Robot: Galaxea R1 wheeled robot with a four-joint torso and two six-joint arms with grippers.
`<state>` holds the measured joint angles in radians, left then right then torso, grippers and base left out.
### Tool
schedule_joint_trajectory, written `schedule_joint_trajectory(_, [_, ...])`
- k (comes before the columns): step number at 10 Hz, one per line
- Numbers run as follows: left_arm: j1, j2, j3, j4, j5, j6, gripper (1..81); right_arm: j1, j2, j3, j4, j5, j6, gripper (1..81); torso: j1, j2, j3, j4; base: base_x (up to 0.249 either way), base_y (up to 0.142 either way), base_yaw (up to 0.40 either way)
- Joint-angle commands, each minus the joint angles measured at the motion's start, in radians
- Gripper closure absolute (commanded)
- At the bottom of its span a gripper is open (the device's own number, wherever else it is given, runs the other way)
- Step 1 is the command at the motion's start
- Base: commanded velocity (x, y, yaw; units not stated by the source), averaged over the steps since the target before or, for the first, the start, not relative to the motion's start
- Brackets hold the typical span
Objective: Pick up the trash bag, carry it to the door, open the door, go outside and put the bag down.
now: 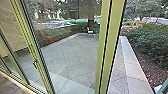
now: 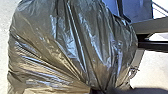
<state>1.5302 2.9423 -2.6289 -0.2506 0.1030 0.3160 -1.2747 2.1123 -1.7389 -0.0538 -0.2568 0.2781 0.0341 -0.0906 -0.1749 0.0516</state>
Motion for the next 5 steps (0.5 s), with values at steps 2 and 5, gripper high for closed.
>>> schedule_joint_trajectory(2, [-0.031,-0.005,0.003,-0.002,0.080,0.005,81.1,-0.087,0.160,-0.129,0.038,0.116,0.003,1.0,0.000,0.000,0.033,0.000,0.000,0.000,0.000])
schedule_joint_trajectory(5, [-0.031,-0.003,0.003,-0.001,0.080,0.005,81.1,-0.116,0.244,-0.218,0.037,0.116,-0.003,1.0,0.000,0.000,0.029,0.000,0.000,0.000,0.000])
